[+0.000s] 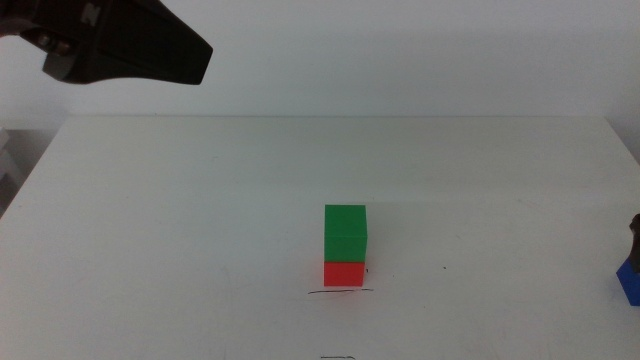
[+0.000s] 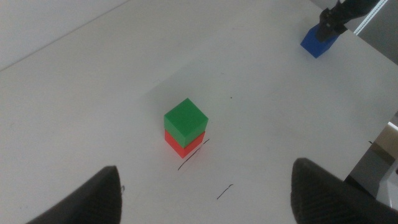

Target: Stack red cubes first, then green, then blue cubes in a specific spot.

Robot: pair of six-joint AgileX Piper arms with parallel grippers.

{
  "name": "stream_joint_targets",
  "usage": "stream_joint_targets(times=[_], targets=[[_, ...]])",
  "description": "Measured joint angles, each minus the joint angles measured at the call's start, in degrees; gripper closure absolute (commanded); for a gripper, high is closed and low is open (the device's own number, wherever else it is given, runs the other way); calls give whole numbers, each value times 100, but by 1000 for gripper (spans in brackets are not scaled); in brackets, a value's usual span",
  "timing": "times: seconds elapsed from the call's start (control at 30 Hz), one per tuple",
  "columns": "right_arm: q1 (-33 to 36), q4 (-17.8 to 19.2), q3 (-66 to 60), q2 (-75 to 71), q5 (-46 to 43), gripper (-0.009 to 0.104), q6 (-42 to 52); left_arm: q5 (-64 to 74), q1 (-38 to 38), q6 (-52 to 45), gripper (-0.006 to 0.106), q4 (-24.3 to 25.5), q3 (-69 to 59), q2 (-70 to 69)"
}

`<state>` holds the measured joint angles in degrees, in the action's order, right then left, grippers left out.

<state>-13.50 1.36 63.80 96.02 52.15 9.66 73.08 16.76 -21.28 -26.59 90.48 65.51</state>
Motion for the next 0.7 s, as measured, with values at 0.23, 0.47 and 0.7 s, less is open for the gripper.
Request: stream_joint_targets(times=[0.23,0.47,0.7], targets=[[0,0,0,364,-200,14,0,0,0,0,8,0,0,0],[0,0,0,668,-368,35,-23,0,0,0,8,0,0,0],[0,27,0,718,-382,96,-123,0,0,0,8,0,0,0]])
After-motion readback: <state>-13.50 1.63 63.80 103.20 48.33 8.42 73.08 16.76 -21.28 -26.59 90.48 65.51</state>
